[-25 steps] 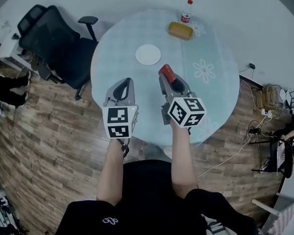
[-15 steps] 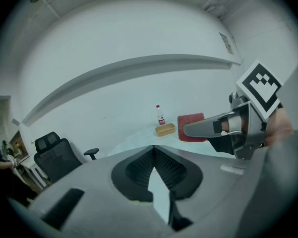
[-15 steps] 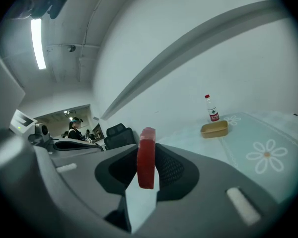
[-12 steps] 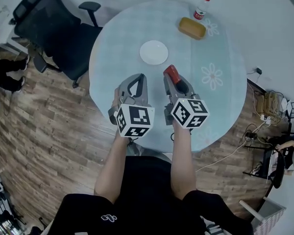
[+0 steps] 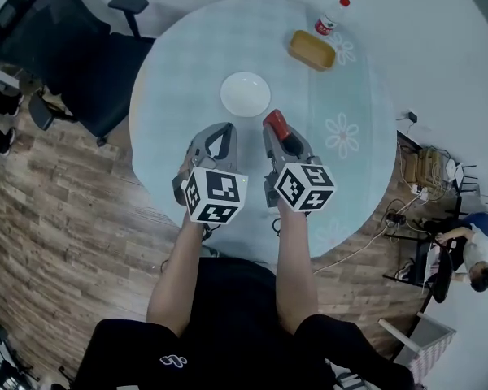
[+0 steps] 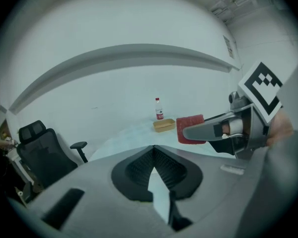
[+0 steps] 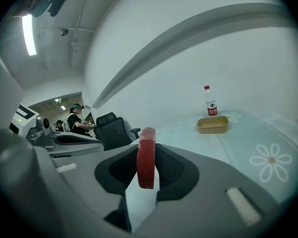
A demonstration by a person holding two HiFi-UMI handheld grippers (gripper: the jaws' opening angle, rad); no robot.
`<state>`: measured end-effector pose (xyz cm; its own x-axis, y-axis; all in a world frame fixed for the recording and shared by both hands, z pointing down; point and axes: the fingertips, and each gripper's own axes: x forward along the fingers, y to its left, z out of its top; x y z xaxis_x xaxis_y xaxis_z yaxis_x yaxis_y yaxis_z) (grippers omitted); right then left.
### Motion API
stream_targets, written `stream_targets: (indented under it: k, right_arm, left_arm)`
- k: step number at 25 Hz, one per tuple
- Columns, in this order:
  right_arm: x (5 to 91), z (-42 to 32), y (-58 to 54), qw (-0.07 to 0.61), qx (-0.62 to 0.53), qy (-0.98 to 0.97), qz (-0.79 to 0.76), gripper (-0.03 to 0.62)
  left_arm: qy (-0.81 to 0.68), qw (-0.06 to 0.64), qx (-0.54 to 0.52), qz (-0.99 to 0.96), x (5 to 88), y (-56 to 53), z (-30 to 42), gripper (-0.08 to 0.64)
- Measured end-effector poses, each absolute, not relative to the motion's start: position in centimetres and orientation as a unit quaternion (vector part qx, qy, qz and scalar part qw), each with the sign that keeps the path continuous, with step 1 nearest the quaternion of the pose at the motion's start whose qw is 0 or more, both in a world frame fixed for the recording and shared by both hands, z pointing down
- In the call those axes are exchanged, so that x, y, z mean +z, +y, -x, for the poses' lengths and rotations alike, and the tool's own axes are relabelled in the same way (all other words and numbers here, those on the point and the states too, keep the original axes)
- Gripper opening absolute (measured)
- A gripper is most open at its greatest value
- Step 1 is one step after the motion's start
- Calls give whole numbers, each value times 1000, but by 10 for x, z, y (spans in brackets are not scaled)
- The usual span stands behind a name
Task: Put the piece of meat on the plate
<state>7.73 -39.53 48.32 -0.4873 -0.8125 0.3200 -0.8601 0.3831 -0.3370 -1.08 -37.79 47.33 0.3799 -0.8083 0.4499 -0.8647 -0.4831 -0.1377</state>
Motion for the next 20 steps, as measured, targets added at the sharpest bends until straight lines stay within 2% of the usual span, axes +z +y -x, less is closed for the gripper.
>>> stream_targets:
  k: [12,20]
  right_arm:
    - [580,-33,-478,195,297,-838,-415,103]
    - [629,-10,-517,258,363,-822,-355,103]
  left_arm:
    - [-524,135,236,-807,515,-426,60,3]
    - [-540,166,235,-791,541,-441,79,3]
